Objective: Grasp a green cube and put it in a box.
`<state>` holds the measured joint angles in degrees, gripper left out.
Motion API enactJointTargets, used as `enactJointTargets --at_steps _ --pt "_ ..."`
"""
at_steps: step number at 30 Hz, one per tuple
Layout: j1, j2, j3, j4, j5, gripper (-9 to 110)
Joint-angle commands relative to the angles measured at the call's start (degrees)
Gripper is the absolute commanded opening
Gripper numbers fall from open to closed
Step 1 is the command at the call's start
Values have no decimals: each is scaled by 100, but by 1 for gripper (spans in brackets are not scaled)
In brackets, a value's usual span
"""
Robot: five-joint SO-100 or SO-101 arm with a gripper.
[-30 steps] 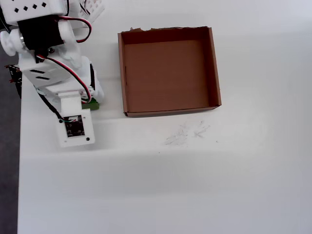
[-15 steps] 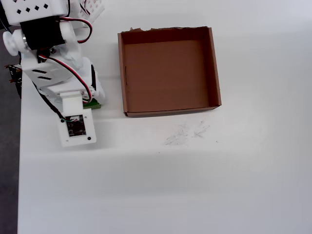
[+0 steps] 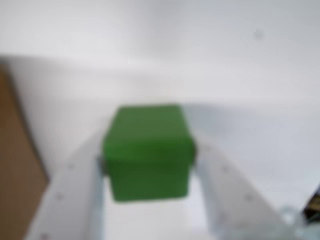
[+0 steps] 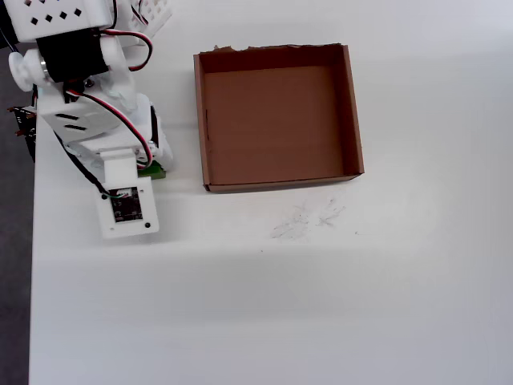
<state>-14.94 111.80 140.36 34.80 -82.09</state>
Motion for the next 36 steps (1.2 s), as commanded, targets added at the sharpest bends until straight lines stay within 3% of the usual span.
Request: enactJointTargets --at_steps 1,9,21,36 --pt "-79 9 -396 281 9 13" --pt "-299 -26 -1582 1301 290 13" --pt "-1846 -677 -3779 2610 2039 13" --pt "-3700 -1345 -3076 2338 2698 14"
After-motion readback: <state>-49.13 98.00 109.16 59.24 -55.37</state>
